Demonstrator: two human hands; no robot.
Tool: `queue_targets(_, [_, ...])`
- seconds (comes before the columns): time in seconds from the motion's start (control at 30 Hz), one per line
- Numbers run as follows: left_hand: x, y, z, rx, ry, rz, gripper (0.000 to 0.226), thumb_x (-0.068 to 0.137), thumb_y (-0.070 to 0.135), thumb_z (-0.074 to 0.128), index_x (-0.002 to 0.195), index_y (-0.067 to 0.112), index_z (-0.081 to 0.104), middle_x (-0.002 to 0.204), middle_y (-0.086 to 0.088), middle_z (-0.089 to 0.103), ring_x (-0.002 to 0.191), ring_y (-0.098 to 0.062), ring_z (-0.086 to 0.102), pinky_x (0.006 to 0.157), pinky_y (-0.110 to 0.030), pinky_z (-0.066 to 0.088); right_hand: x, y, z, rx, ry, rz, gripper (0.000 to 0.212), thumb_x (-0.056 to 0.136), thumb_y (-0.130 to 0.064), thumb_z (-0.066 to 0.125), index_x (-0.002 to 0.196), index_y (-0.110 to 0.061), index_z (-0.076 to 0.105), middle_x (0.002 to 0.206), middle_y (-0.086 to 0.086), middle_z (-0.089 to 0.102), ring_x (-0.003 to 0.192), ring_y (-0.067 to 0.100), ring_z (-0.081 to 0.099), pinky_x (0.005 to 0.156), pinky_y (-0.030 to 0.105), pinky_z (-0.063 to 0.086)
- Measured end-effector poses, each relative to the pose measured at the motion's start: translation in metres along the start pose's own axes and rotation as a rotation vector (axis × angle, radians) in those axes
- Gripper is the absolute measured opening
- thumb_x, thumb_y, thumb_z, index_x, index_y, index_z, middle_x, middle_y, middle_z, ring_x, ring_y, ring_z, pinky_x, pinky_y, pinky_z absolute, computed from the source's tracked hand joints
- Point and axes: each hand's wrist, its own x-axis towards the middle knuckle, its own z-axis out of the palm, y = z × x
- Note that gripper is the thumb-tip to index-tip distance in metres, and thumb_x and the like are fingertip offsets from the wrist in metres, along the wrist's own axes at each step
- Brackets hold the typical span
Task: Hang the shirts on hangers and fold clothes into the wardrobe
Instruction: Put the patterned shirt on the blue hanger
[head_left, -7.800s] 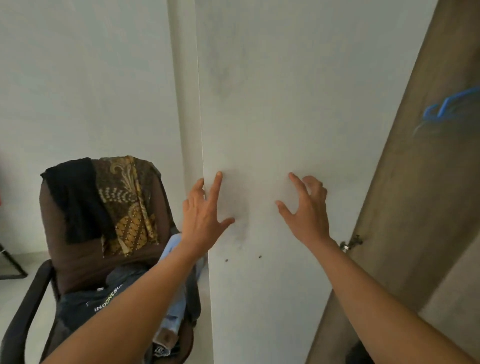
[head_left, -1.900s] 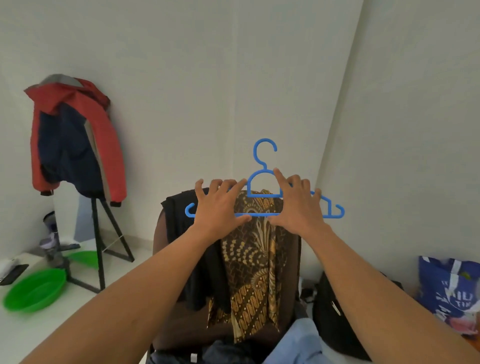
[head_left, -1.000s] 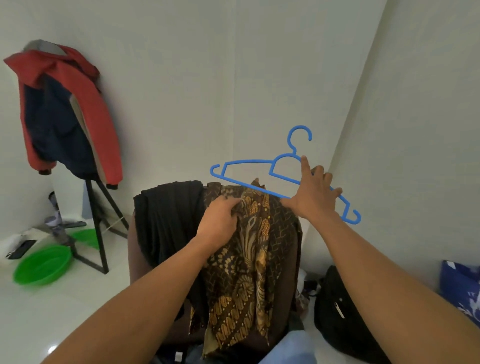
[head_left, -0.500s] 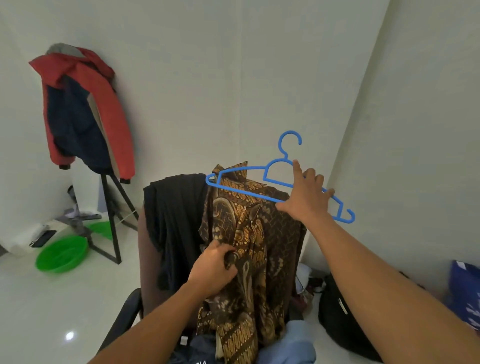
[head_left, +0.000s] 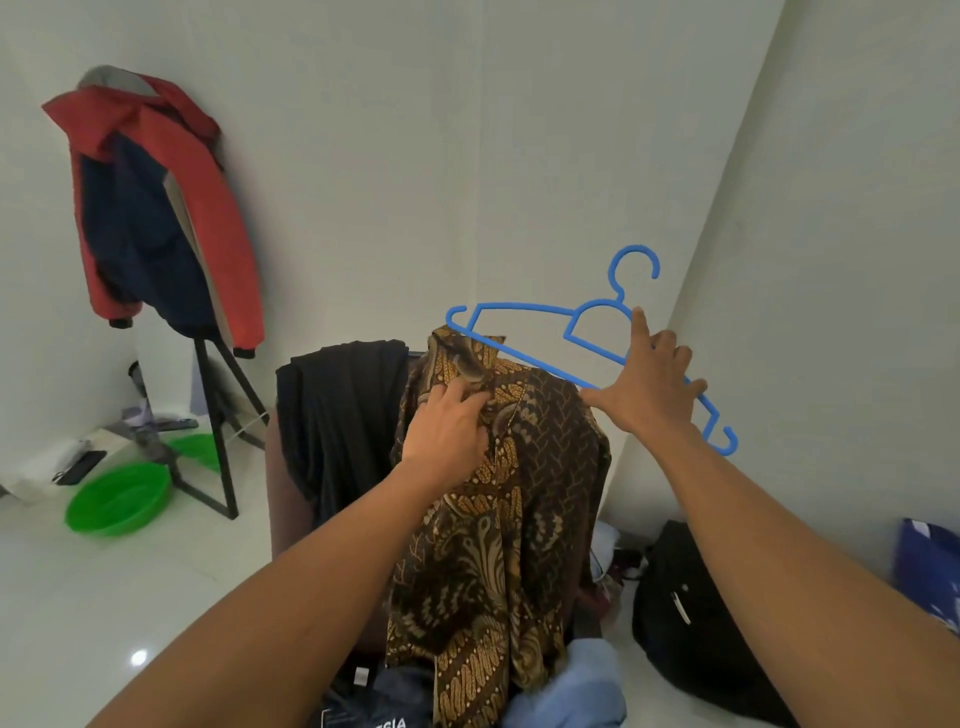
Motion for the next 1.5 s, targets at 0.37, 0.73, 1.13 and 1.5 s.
queue_targets(0.37, [0.004,-0.002,-0.02,-0.01,0.305,-0.12,0.026,0.089,0.051,0.061,0.085,0.026,0.056,0.102,0.007,0.055,0.102,-0.017,0.047,0.092,-0.04,0.039,0.004,-0.011,0.005,0.063,0.013,-0.011,0.125,0.066,-0.056,0.084,0.156,-0.028,0.002,0.141,0.011,0.035,0.129,0.033,0.037,0.098,0.064,0.037])
queue_targets(0.73, [0.024,0.003,-0.019,0.078,0.133,0.003,0.045,0.1,0.046,0.043,0.137,0.021,0.047,0.126,-0.002,0.063,0.111,-0.022,0.061,0.1,-0.042,0.045,0.007,0.0,0.001,0.039,0.033,0.006,0.125,0.066,-0.059,0.084,0.156,-0.027,0.003,0.143,0.013,0.035,0.13,0.034,0.038,0.098,0.065,0.039])
queue_targets(1.13, [0.042,0.003,-0.042,-0.196,0.008,-0.29,0.023,0.087,0.008,0.065,0.105,0.017,0.053,0.101,-0.002,0.059,0.085,-0.018,0.059,0.074,-0.034,0.056,0.004,0.01,0.001,-0.013,0.046,-0.025,0.126,0.064,-0.06,0.083,0.155,-0.029,0.002,0.138,0.012,0.038,0.125,0.032,0.04,0.096,0.062,0.041])
queue_targets(1.5, [0.035,-0.019,-0.078,-0.097,-0.288,-0.23,0.033,0.088,-0.002,0.056,0.117,0.007,0.068,0.122,-0.008,0.063,0.107,-0.024,0.062,0.086,-0.029,0.053,-0.007,0.007,-0.011,-0.007,0.041,-0.054,0.123,0.065,-0.057,0.084,0.155,-0.029,0.004,0.138,0.01,0.037,0.127,0.031,0.038,0.098,0.063,0.039])
